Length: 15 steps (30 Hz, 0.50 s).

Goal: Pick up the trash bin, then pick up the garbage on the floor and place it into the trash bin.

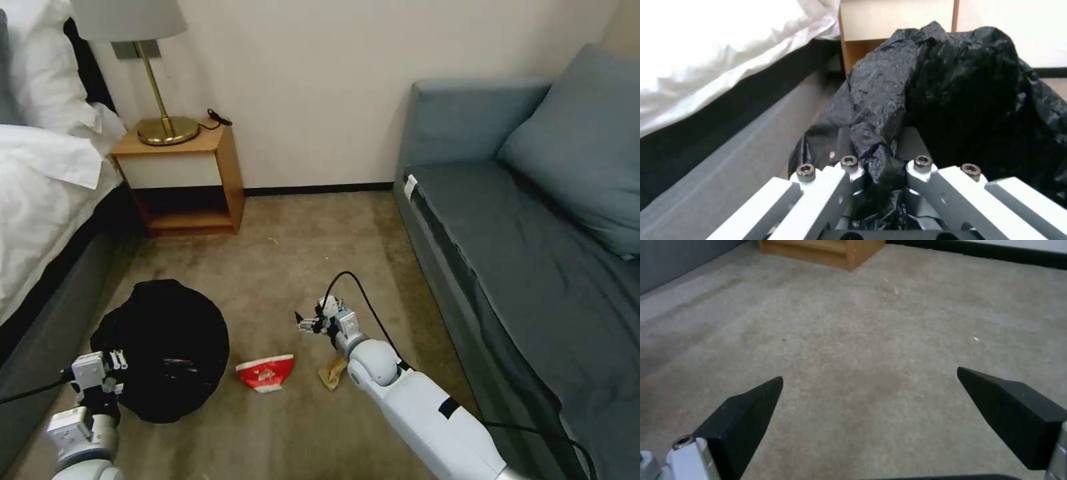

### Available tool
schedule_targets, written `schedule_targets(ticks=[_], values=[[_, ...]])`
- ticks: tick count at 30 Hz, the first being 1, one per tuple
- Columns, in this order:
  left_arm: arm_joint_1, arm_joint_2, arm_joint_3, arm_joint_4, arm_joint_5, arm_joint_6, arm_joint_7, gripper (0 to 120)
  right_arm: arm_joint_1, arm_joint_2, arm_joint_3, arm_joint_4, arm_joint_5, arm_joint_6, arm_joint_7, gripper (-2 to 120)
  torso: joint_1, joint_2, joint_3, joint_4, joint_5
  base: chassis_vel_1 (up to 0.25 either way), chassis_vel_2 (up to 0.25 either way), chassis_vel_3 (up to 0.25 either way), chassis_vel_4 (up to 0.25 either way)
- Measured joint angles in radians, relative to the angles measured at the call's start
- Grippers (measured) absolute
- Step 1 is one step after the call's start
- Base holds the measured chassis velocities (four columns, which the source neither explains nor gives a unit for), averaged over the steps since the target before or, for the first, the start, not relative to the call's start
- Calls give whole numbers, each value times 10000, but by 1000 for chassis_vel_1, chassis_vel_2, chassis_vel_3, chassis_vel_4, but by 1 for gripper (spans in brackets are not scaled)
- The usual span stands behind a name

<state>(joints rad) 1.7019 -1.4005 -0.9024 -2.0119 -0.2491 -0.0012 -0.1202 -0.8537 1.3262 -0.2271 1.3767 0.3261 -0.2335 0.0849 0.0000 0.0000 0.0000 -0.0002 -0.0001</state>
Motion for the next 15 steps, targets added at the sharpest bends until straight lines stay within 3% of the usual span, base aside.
schedule_targets(ticks=[3,6,11,15], values=[[36,0,-53,-55,4,-14,0,7,-133,-102,-83,253,150,-116,-394,100,0,0,0,2,0,-111,144,152,-149],[92,30,-115,-194,8,-22,0,7,-434,-315,156,873,13,-1306,-2866,100,0,0,1,2,2,-79,120,82,-99],[161,64,-159,-203,9,-33,0,7,-615,-388,145,1094,-712,-2025,-4353,100,0,0,0,1,1,-15,21,10,-14],[243,45,-168,-266,15,-41,0,7,-716,-214,-40,815,-1296,-2056,-4698,100,-1,1,-1,4,1,0,0,0,0]])
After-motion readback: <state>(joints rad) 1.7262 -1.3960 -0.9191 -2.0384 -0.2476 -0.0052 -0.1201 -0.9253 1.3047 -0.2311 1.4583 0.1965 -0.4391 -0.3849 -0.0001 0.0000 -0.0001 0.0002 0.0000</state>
